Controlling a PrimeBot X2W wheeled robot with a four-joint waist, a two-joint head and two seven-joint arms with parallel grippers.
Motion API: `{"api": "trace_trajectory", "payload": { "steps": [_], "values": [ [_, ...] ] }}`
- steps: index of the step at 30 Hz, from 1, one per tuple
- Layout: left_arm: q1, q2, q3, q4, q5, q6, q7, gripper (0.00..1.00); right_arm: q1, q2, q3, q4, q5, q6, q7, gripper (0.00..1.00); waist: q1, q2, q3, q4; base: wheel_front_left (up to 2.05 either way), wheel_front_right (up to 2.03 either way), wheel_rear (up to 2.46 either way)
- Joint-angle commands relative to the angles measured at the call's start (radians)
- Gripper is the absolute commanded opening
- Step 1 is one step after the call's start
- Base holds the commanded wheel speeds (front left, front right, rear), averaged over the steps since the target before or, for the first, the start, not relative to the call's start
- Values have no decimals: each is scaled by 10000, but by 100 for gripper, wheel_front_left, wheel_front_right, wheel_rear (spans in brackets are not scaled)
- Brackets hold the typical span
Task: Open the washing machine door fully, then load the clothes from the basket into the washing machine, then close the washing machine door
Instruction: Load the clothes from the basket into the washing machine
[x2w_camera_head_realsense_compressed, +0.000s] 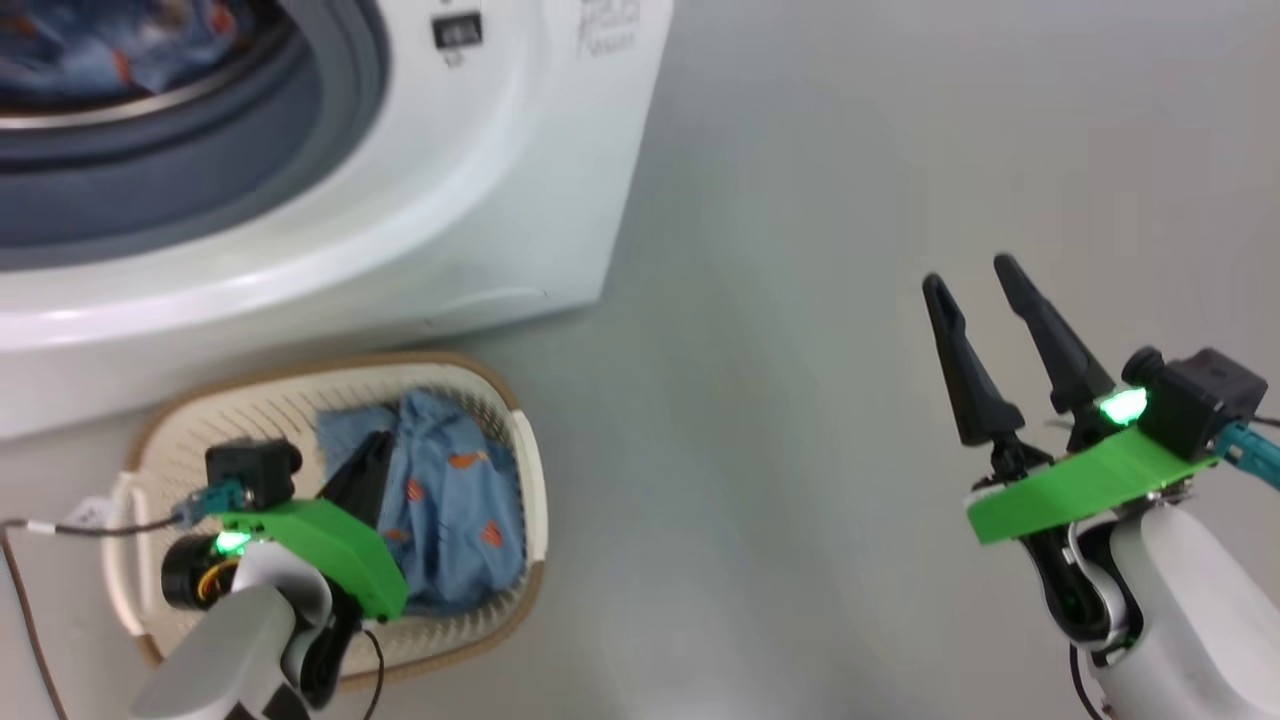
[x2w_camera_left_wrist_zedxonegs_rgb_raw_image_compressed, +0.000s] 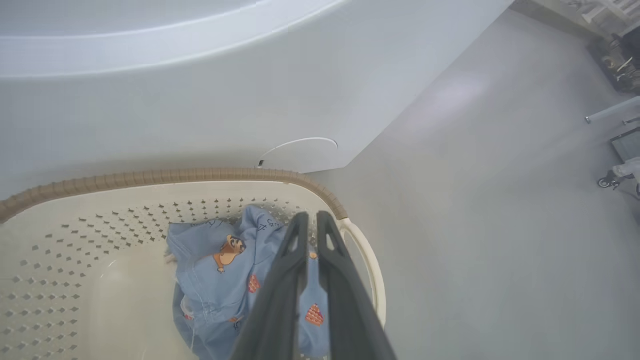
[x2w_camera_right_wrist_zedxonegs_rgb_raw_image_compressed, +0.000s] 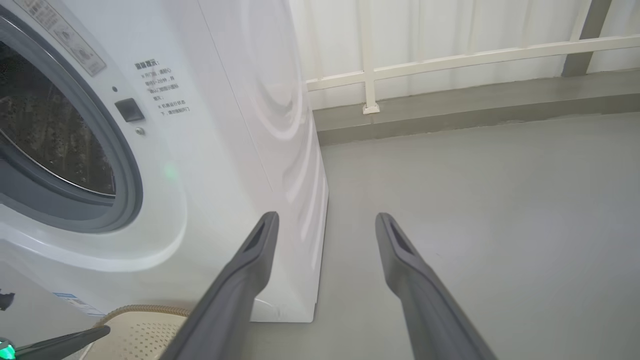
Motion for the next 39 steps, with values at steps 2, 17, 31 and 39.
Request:
{"api": "trace_trajectory", "payload": {
  "steps": [2,17,31,39],
  "values": [
    [343,381,223,-435,-159,8,-210,0,420,-238,181,-142,99,44,-80,100,2,0,-1243,495,0,0,0],
    [1669,728,1131,-2819,554,584,-349,0,1259,-711,110,-55,291,44,-80,100,2,0,-2809,1081,0,0,0],
    [3630,1039,3095,-6296,2307,1445,-351,100,1704,-1069,106,-37,395,44,-80,100,2,0,-3671,1457,0,0,0],
    [4383,1165,3563,-7180,2644,1709,-351,100,1900,-1230,127,-46,407,44,-80,100,2,0,-4147,1594,0,0,0]
  ]
}}
